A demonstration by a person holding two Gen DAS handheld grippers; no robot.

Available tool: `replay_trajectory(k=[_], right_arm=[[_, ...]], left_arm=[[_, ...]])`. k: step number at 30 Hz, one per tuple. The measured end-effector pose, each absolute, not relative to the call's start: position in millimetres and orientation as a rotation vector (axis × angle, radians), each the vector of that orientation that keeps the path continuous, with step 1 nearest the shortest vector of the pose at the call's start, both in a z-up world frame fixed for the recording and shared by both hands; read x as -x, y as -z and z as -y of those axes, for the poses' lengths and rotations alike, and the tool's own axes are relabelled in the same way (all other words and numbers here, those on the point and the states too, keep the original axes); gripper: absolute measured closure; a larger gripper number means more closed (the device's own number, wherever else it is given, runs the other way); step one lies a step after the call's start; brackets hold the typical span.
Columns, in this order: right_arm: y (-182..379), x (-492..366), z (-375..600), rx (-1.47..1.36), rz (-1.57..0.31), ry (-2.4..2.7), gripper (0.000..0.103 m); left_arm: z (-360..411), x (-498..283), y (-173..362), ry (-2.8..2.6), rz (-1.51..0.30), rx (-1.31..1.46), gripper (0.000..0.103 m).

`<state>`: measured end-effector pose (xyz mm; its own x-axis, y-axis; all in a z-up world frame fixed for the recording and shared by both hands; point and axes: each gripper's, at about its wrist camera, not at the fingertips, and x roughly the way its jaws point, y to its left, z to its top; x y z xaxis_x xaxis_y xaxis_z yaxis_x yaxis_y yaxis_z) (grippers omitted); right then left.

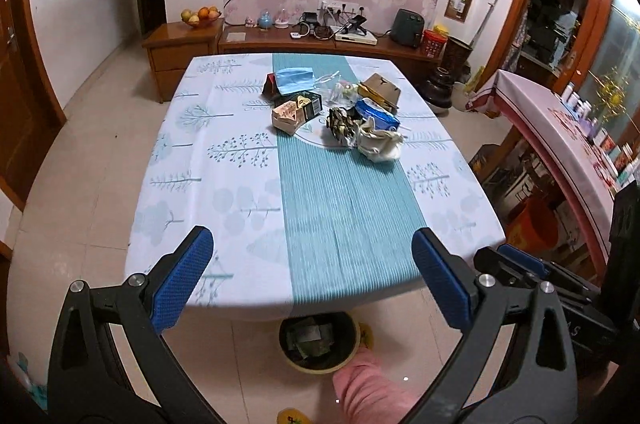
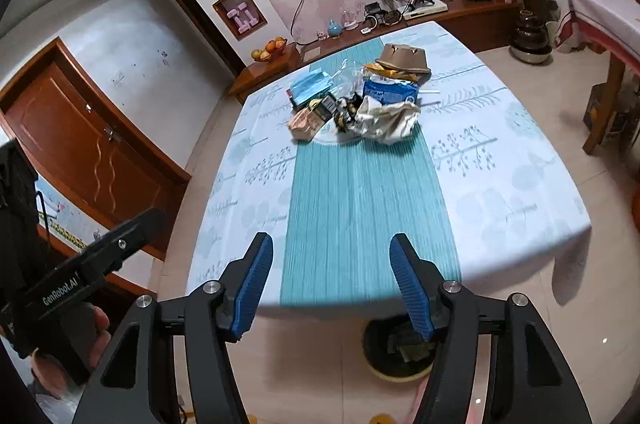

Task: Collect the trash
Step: 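Raise both tools back over the table, then grasp the white tissues with the right gripper while the left grasps the black-gold wrapper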

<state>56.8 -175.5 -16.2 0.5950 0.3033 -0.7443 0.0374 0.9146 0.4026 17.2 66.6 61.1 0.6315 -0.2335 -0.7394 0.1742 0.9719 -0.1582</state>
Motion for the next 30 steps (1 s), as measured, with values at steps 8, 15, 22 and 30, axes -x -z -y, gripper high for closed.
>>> replay_trajectory(k=[8, 15, 22, 30], right_arm=[[59, -191, 228, -0.526, -1.026, -0.187, 0.041], [120, -299, 268, -0.644, -1.131, -0.182, 0.041], [179, -360, 283, -0.764, -1.243, -0.185, 0.041], [210, -382, 272, -0.796, -1.323, -0.27, 0.065]], left_arm=[[-22, -125, -31, 0.213, -0.922, 0.061, 0.004], [22, -226, 12, 0.169, -1.0, 0.073, 0.004], [43, -274, 55, 0.121, -1.06, 0.09, 0.004], [48, -298, 75, 0.083, -1.091, 0.131, 0.005]])
